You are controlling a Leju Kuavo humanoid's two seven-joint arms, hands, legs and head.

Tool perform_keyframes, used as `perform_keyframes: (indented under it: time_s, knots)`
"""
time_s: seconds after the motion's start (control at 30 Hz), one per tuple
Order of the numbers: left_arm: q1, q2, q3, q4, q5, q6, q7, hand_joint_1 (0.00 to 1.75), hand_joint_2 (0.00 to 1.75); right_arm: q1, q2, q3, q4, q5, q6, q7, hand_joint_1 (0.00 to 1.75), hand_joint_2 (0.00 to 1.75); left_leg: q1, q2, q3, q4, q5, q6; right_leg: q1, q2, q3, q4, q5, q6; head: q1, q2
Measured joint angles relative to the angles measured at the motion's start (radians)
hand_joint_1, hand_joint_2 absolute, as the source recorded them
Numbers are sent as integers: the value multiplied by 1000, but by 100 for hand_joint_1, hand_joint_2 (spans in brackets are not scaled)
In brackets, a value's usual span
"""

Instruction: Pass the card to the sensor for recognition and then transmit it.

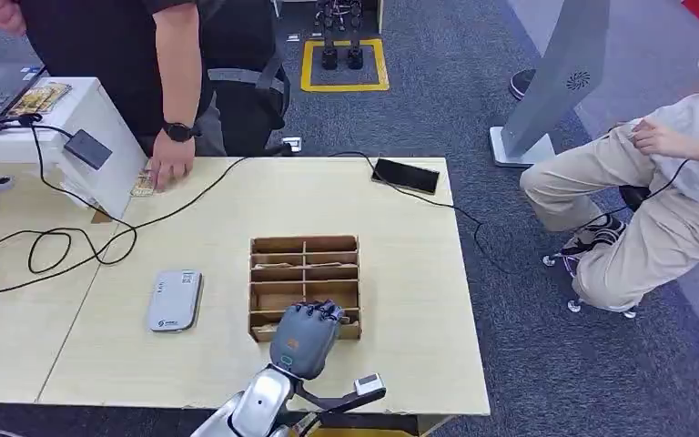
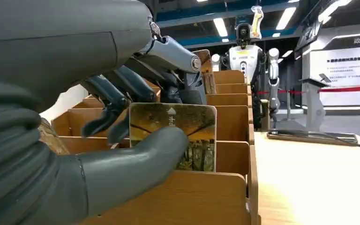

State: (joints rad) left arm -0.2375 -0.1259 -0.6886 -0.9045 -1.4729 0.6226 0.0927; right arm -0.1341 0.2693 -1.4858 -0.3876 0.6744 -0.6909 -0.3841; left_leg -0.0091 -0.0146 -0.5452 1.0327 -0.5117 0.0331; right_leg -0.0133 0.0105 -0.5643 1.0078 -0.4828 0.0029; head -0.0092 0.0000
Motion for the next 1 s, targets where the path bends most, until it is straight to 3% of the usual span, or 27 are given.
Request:
perform_keyframes:
  time_s: [0.67,1.0]
  knots:
    - [1,-11,0,32,3,63,-41,175,175,0,0,7,2,8,0,-5,0,175,0,0,0,0,0,0,0,0,0,0,0,0,0,0]
    - [35,0,14,-77,1,68,-84,175,175,0,-1,7,4,41,0,-11,0,175,0,0,0,0,0,0,0,0,0,0,0,0,0,0]
